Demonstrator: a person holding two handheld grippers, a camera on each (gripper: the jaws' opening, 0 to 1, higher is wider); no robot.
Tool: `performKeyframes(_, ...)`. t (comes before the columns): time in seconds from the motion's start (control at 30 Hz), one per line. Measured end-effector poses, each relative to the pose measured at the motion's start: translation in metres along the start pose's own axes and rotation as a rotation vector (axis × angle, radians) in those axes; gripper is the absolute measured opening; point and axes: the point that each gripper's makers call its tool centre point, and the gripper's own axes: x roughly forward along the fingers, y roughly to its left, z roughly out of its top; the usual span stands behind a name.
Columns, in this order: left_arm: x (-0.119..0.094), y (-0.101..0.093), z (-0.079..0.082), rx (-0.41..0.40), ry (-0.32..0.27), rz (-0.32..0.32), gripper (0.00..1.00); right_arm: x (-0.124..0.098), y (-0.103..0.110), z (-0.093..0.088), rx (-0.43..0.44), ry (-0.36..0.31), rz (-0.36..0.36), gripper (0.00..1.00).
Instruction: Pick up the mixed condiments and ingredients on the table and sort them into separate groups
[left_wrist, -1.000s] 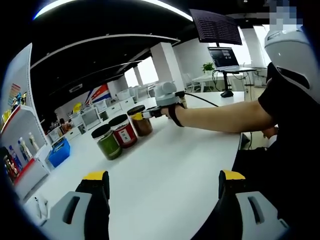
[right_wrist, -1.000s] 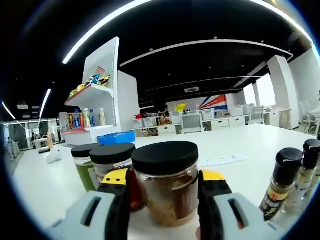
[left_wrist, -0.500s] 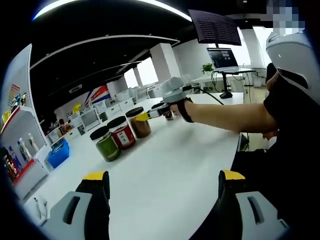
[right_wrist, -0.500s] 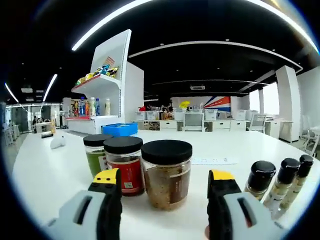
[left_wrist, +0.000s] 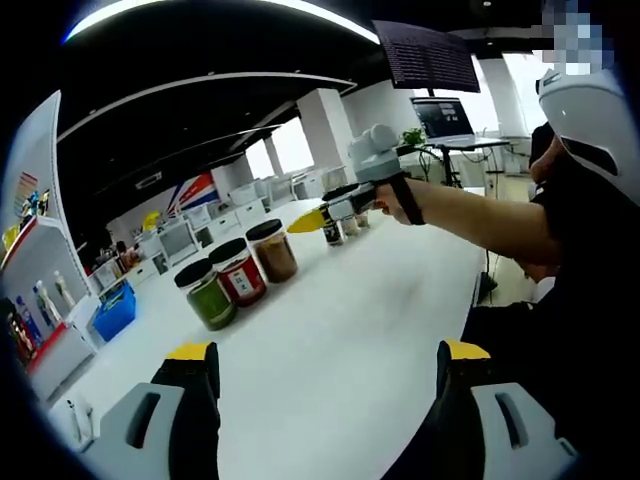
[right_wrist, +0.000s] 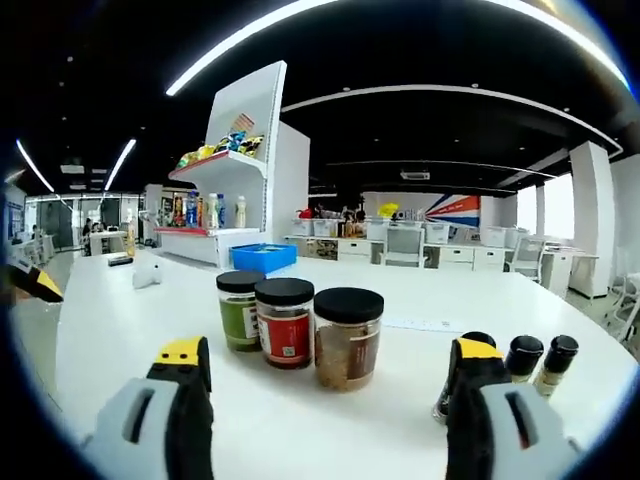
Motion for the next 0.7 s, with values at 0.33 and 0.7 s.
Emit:
performKeyframes(0.33,0.009,0.000,0.003,0.001,-0.001,-0.003,0.89,-0.047,-0.017,-0.013,-0.055,0.102,0.004,0.97)
performKeyframes(0.7,0.014,0.008,0.006,0.000,0.000,0.010,0.89,-0.118,-0.048,-0.002,-0.028,0.090,-0.026,0.97)
